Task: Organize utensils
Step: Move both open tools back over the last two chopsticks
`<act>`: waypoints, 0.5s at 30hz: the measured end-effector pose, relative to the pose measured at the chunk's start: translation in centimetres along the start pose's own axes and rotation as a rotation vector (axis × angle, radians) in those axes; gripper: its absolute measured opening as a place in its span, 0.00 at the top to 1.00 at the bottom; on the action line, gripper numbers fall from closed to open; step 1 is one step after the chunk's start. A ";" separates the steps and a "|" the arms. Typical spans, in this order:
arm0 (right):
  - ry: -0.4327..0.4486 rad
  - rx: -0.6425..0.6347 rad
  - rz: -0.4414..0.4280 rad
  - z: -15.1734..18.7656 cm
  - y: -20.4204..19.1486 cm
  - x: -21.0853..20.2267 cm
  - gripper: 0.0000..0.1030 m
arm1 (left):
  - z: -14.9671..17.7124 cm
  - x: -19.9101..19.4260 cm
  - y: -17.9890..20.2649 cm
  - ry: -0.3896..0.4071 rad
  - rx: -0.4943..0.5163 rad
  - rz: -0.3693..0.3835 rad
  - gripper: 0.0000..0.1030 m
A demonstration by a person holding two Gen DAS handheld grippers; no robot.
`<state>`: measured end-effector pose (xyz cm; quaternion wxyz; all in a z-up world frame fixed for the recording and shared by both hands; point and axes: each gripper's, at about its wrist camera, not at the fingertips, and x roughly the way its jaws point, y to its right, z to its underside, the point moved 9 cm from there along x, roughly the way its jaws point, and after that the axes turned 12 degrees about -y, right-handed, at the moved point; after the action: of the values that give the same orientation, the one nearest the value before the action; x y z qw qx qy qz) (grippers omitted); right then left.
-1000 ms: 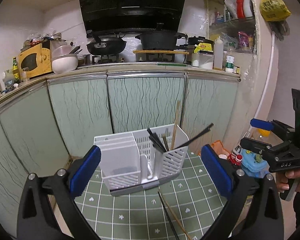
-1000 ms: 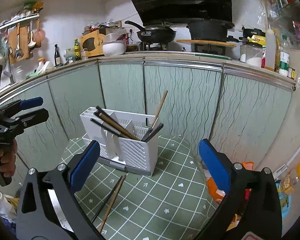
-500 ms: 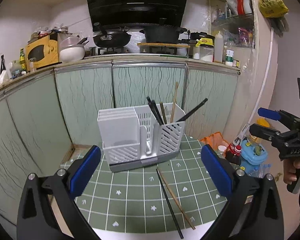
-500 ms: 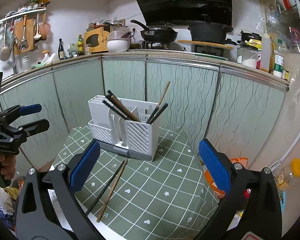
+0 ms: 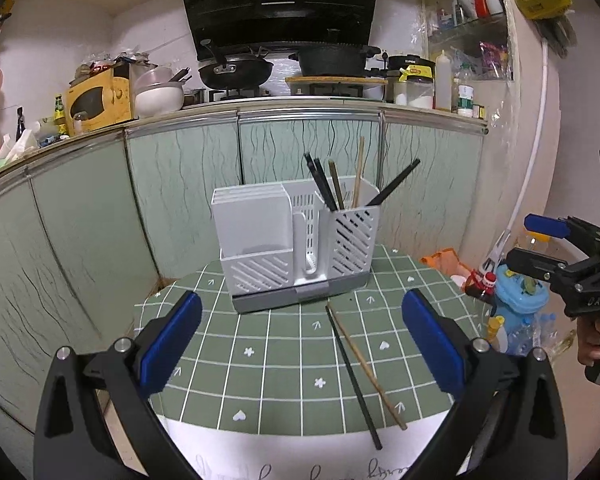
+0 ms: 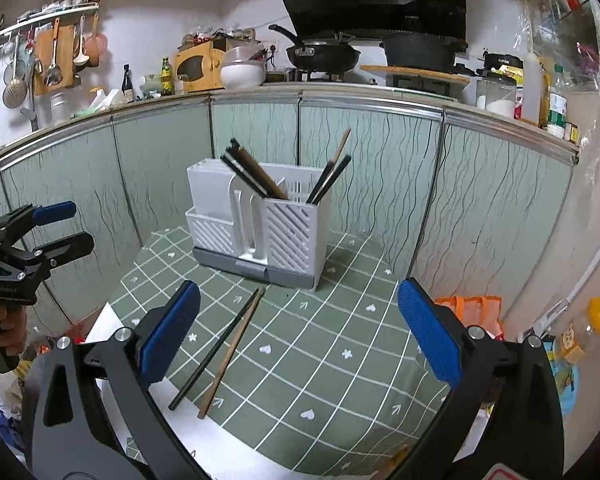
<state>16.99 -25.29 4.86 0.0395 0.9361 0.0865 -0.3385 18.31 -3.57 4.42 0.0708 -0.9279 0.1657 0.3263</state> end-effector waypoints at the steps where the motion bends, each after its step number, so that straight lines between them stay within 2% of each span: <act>1: -0.004 0.001 -0.004 0.4 -0.2 0.2 0.08 | 0.5 0.2 0.1 -0.004 0.004 -0.003 0.04; 15: -0.088 0.028 -0.045 6.8 -1.9 4.8 0.08 | 7.7 4.3 0.8 -0.078 0.005 -0.027 0.04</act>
<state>16.01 -23.67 -3.47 0.0224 0.9186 0.1012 -0.3813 16.70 -3.61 -4.31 0.0840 -0.9165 0.1511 0.3609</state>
